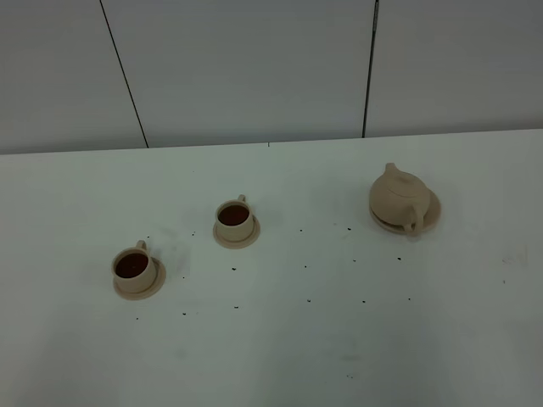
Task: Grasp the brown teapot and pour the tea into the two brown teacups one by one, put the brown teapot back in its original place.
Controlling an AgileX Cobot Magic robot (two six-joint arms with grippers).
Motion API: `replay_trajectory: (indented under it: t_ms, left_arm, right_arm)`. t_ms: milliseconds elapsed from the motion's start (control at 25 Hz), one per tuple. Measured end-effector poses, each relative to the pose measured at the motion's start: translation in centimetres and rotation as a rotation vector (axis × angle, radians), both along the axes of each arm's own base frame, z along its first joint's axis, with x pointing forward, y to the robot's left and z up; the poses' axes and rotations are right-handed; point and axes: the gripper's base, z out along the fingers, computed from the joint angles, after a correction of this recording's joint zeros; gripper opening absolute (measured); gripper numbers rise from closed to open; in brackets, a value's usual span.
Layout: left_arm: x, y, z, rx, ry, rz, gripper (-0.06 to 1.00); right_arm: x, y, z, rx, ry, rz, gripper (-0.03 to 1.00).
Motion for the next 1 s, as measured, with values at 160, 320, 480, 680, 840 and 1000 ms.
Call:
replay_trajectory:
  t_ms: [160,320,480,680,840,1000]
  left_arm:
    - [0.0,0.0,0.0,0.0,0.0,0.0,0.25]
    - [0.0,0.0,0.0,0.0,0.0,0.0,0.25]
    - [0.0,0.0,0.0,0.0,0.0,0.0,0.25]
    - [0.0,0.0,0.0,0.0,0.0,0.0,0.25]
    - [0.0,0.0,0.0,0.0,0.0,0.0,0.25]
    - [0.0,0.0,0.0,0.0,0.0,0.0,0.25]
  right_arm:
    - [-0.83,0.19,0.01,-0.002,-0.056,0.026,0.44]
    - [-0.9,0.39,0.03,-0.009,-0.063,0.056,0.44]
    - [-0.91,0.51,0.04,-0.01,-0.065,0.071,0.44]
    - [-0.91,0.51,0.04,-0.012,-0.064,0.072,0.44]
    - [-0.91,0.51,0.04,-0.012,-0.064,0.072,0.44]
    - [-0.91,0.53,0.04,-0.009,-0.064,0.073,0.44]
